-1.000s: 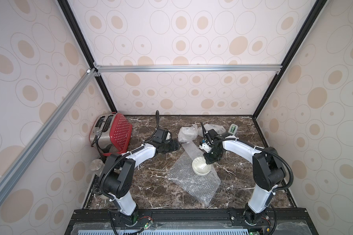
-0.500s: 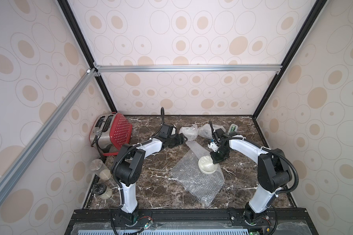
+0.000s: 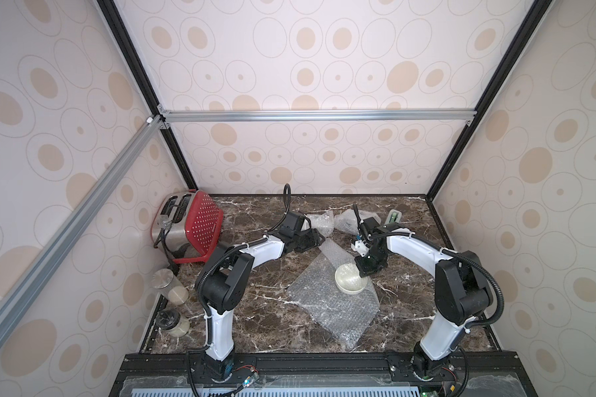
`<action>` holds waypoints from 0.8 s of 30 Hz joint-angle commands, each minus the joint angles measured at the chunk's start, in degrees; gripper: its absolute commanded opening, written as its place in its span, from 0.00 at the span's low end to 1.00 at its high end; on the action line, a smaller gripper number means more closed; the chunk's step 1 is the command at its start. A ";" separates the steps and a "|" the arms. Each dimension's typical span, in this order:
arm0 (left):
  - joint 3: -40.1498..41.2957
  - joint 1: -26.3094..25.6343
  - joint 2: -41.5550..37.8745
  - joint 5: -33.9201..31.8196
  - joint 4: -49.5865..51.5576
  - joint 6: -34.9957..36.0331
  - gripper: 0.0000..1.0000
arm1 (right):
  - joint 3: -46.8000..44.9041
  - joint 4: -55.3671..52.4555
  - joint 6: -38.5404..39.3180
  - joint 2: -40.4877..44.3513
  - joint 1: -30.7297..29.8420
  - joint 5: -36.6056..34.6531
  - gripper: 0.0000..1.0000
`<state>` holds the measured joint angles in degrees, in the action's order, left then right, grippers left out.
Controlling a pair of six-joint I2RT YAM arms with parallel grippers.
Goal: Wrap bowls in bubble wrap
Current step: Wrap the bowl in bubble wrap.
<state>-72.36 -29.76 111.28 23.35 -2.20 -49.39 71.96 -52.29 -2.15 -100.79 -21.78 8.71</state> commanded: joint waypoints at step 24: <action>-1.67 -0.34 1.47 -3.95 -2.63 -1.39 0.12 | -0.28 -0.77 -0.29 2.18 0.33 0.00 0.00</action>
<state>-73.63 -29.95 115.90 20.18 -3.84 -50.98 71.66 -52.23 -2.28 -100.79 -21.74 8.32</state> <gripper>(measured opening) 0.136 0.105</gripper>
